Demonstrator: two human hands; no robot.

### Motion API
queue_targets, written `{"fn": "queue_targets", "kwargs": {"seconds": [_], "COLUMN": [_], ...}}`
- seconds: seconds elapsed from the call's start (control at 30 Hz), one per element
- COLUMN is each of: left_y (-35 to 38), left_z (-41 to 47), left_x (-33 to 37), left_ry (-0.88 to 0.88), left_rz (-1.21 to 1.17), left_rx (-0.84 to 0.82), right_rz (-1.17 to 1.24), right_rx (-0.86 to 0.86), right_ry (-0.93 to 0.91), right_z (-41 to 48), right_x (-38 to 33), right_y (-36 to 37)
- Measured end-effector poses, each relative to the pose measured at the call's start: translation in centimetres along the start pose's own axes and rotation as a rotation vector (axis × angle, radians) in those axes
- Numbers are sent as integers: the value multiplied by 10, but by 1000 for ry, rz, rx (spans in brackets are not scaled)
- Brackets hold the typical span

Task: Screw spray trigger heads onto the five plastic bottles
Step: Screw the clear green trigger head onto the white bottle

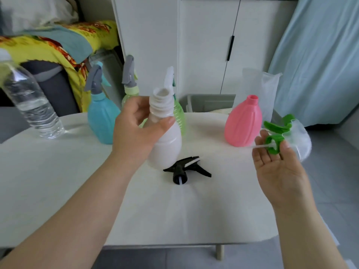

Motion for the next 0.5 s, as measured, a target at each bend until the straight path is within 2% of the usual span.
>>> {"fn": "queue_targets", "kwargs": {"seconds": [0.2, 0.37, 0.5], "left_y": [-54, -64, -66], "left_z": [-40, -46, -47], "left_x": [-17, -21, -21], "left_ry": [-79, -56, -41], "left_rz": [79, 148, 139], "left_rx": [8, -66, -87], "right_rz": [-46, -7, -79], "right_rx": [-25, -112, -193], "right_ry": [-48, -128, -173], "right_z": [-18, -22, -21], "right_x": [10, 3, -2], "right_y": [34, 68, 86]}}
Point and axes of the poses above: each hand's wrist, its own z-axis towards the middle knuckle, its own y-axis out of the palm, x = y × z, the point moved 1 cm from there along z, towards the middle knuckle, and after that the axes turned 4 degrees about x, right-handed, at the moved point
